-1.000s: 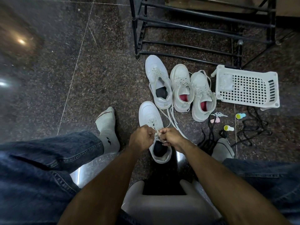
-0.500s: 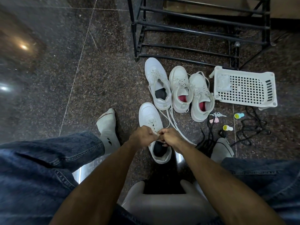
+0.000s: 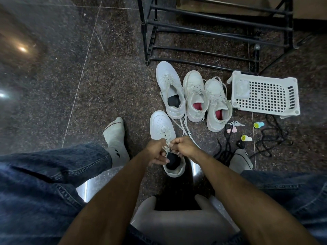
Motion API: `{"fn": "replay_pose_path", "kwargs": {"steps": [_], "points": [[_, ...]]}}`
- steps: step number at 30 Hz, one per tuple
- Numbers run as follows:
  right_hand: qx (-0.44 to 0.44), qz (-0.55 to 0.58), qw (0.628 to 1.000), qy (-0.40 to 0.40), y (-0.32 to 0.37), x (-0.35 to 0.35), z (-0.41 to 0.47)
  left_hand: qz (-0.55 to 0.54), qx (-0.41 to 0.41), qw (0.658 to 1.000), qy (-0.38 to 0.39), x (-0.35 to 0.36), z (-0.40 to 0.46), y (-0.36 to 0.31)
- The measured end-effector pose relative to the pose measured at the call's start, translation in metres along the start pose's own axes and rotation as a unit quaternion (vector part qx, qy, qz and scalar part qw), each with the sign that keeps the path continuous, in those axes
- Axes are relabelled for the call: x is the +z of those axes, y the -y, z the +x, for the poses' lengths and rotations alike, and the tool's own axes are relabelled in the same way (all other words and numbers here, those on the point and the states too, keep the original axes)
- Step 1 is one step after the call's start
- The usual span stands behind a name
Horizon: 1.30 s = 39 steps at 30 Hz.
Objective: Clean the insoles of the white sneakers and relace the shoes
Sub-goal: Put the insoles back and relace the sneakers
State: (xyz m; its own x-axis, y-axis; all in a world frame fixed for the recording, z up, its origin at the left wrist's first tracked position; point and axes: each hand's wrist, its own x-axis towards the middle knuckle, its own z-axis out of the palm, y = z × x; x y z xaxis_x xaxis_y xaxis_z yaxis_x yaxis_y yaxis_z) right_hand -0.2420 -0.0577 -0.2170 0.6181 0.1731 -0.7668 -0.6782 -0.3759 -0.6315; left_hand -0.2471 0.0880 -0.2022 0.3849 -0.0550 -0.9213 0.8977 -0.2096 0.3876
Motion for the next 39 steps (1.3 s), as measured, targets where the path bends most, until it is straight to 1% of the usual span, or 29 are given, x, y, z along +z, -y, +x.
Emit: {"fn": "replay_pose_path", "kwargs": {"steps": [2,4,5,7,8,10,12,14,17,18,20,21,22,23,24,26,29,30,32,34,37,39], "points": [[-0.045,-0.062,0.997,-0.004,0.003,-0.002,0.001,0.033,-0.01,0.999,0.015,-0.001,-0.002,-0.002],[-0.091,-0.173,0.981,-0.012,0.007,-0.008,0.001,0.067,-0.002,0.998,0.002,-0.004,-0.003,-0.007],[-0.102,-0.256,0.961,-0.027,0.01,-0.013,0.0,0.083,0.002,0.997,-0.007,-0.006,-0.002,-0.008],[-0.105,-0.43,0.894,-0.062,0.019,-0.025,-0.01,0.11,-0.002,0.994,-0.018,-0.013,-0.001,-0.009],[-0.104,-0.49,0.862,-0.074,0.021,-0.03,-0.015,0.121,-0.012,0.992,-0.02,-0.016,-0.001,-0.008],[-0.101,-0.558,0.82,-0.085,0.023,-0.033,-0.021,0.136,-0.031,0.99,-0.019,-0.02,0.0,-0.002],[-0.085,-0.588,0.799,-0.09,0.02,-0.03,-0.023,0.138,-0.036,0.989,-0.022,-0.019,0.003,0.004],[-0.07,-0.592,0.798,-0.09,0.016,-0.028,-0.022,0.14,-0.034,0.989,-0.033,-0.018,0.006,0.006],[-0.061,-0.572,0.812,-0.095,0.012,-0.028,-0.017,0.148,-0.009,0.987,-0.062,-0.019,0.013,0.01],[-0.055,-0.557,0.823,-0.095,0.01,-0.027,-0.015,0.161,0.015,0.984,-0.079,-0.019,0.014,0.012],[-0.035,-0.501,0.861,-0.08,0.004,-0.027,-0.013,0.205,0.072,0.97,-0.109,-0.019,0.019,0.019],[-0.024,-0.467,0.881,-0.066,-0.001,-0.026,-0.012,0.212,0.083,0.968,-0.109,-0.019,0.022,0.025],[-0.015,-0.44,0.897,-0.046,-0.005,-0.024,-0.011,0.211,0.079,0.97,-0.091,-0.018,0.021,0.03],[-0.005,-0.426,0.904,-0.023,-0.009,-0.022,-0.011,0.217,0.075,0.971,-0.073,-0.017,0.025,0.037],[0.002,-0.424,0.906,-0.005,-0.014,-0.019,-0.011,0.237,0.076,0.967,-0.06,-0.015,0.029,0.043],[0.004,-0.431,0.902,0.0,-0.021,-0.012,-0.011,0.327,0.074,0.94,-0.059,-0.005,0.026,0.049],[-0.026,-0.46,0.886,-0.053,-0.024,-0.004,-0.01,0.4,0.064,0.902,-0.153,0.014,0.016,0.043],[-0.036,-0.47,0.879,-0.065,-0.024,-0.002,-0.009,0.414,0.067,0.891,-0.172,0.019,0.012,0.04],[-0.054,-0.481,0.872,-0.077,-0.019,0.001,-0.007,0.416,0.074,0.883,-0.207,0.022,0.01,0.036],[-0.077,-0.479,0.87,-0.085,-0.008,0.002,-0.002,0.387,0.075,0.885,-0.246,0.015,0.007,0.027],[-0.111,-0.442,0.886,-0.082,0.019,0.002,0.007,0.346,0.092,0.884,-0.301,-0.009,0.011,0.008],[-0.134,-0.402,0.901,-0.091,0.039,-0.002,0.014,0.357,0.112,0.87,-0.321,-0.033,0.016,-0.009]]}}
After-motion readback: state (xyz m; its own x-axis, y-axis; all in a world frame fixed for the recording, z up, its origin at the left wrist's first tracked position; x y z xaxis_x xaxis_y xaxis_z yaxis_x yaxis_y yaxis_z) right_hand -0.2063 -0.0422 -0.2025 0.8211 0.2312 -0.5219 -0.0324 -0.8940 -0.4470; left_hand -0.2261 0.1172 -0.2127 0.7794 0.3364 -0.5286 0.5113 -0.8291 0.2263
